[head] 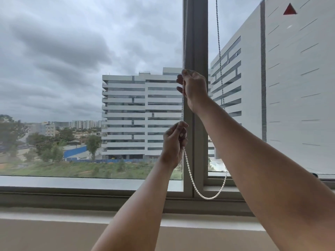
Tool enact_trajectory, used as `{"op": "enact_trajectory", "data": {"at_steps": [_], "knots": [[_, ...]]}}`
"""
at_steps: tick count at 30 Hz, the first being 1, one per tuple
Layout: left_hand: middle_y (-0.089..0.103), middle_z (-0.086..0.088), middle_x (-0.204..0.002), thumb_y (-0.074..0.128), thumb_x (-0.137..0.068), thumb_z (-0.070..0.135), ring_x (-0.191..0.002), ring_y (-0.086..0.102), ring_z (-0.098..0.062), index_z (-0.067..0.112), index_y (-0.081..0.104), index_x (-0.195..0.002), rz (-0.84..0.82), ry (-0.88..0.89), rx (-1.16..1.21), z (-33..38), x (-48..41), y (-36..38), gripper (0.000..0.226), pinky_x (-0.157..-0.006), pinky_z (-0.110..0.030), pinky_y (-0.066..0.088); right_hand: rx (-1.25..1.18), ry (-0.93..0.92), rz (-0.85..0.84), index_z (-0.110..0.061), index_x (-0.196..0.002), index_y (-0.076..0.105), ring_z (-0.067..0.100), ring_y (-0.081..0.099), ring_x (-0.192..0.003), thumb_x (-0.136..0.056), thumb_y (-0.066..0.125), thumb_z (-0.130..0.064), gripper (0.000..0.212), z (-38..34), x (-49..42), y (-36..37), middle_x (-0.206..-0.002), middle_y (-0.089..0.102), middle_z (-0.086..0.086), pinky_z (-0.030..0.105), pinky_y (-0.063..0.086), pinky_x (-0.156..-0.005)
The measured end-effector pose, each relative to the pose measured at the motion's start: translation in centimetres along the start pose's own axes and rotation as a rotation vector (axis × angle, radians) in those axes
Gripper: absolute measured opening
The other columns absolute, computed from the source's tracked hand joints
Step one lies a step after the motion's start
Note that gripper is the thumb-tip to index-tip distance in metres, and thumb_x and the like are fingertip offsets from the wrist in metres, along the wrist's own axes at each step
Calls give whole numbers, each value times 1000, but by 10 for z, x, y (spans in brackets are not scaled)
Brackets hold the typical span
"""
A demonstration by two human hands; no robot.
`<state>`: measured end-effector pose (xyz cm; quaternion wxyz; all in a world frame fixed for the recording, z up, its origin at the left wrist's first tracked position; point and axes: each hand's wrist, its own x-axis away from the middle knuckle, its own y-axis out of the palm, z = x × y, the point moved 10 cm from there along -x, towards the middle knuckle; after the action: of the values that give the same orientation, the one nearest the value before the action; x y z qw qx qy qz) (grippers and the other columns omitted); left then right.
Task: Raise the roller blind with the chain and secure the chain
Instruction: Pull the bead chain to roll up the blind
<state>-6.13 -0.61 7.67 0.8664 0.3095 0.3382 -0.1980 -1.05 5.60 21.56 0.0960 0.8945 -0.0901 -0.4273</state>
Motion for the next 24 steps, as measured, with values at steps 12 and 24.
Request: {"op": "enact_trajectory", "data": {"at_steps": [12,24], "knots": [[40,11,-45,42,-95,13,-40,34,0,18,68,-63,-21,-84,2,-34,20,-11,42,-35,-10,26,169,-26,128,-17,-62,51,8,34,-49,-97,39,-19,37,10,-4,-12,-59,43,-3,23,28,-45],[72,1,-78,48,-88,27,-74,65,-9,17,73,-85,-137,-296,-91,-44,13,-35,27,-70,-23,47,120,-31,72,-19,-64,54,6,31,-50,-96,43,-18,33,50,26,-17,-60,41,-5,19,26,-42]]}}
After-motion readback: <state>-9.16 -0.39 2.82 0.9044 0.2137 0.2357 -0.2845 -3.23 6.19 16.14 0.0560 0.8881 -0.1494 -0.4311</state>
